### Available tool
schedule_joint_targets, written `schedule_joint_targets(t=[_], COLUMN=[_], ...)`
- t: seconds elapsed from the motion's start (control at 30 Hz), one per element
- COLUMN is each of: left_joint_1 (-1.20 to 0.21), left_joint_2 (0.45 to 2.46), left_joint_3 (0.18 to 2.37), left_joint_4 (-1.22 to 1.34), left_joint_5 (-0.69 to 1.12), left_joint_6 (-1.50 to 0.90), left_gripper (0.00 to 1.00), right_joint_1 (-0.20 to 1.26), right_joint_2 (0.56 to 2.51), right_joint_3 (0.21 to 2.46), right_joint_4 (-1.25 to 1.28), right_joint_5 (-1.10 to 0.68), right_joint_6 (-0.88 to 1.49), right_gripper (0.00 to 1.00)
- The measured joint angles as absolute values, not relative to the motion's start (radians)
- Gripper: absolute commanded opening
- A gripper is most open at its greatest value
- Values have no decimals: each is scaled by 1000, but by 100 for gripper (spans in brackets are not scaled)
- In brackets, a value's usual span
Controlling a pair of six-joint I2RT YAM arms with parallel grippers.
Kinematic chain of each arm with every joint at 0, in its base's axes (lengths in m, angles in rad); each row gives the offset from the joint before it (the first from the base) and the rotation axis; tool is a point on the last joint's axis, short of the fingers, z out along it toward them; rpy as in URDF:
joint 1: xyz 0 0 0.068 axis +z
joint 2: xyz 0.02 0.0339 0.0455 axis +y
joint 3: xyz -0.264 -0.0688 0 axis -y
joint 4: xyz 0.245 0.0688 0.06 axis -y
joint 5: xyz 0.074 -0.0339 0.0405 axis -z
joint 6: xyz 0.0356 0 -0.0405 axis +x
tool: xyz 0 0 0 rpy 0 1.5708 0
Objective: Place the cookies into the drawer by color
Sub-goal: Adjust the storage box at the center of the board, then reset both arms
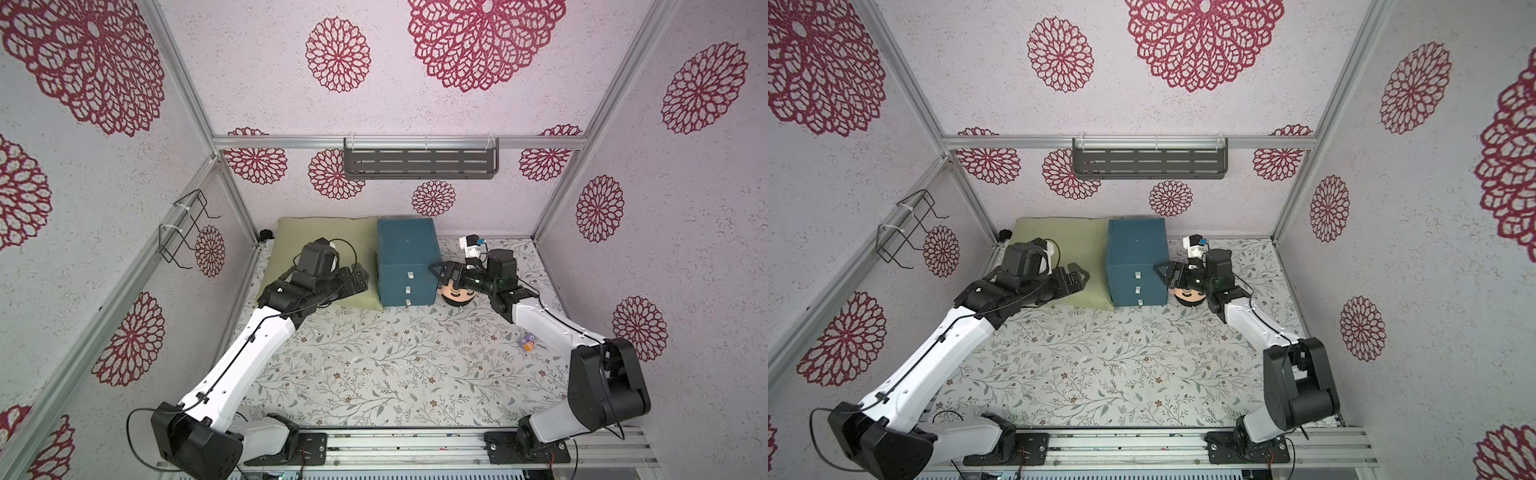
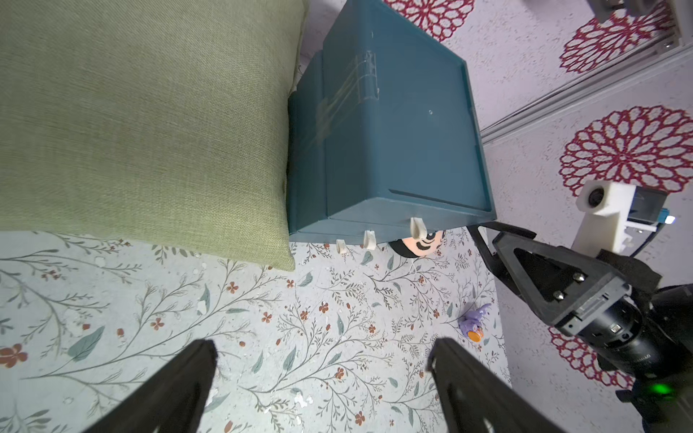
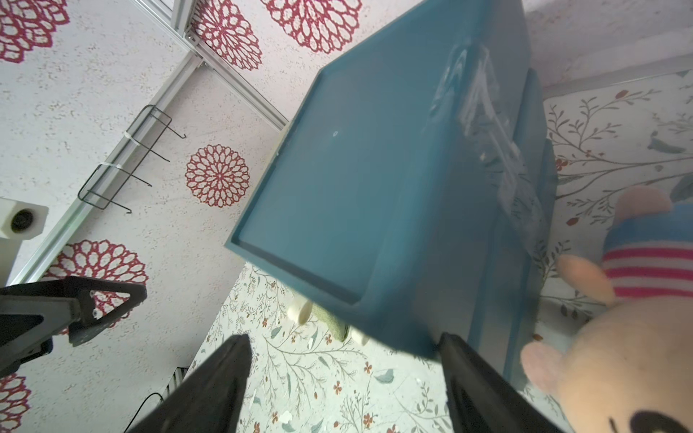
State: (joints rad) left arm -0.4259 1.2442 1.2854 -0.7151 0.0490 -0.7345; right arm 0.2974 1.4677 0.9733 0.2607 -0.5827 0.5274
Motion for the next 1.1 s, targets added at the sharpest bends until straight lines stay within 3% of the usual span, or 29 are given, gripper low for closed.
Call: schedule_joint_targets(t=[0.1, 0.53, 0.77, 0.93, 1.1], left_joint_1=[-428, -456, -458, -458, -419], left_joint_2=[1175, 796, 701, 690, 759], left_joint_3=[1251, 1021, 865, 741, 690], left_joint_4=[-717, -727, -717, -666, -558], left_joint_5=[7, -202, -281, -380, -481], left_joint_6=[-743, -772, -778, -740, -647], left_gripper=[97, 97, 97, 97, 97], right_joint_1=[304, 306, 306, 306, 293], right_joint_2=[1385, 907, 624, 541, 591], right_joint_3=[939, 676, 511, 401, 352], right_joint_4=[228, 70, 17, 43, 113], right_joint_5=[-548, -339, -223, -133, -5], right_joint_6=[503, 408, 362, 305, 224], right_gripper=[99, 99, 99, 99, 99])
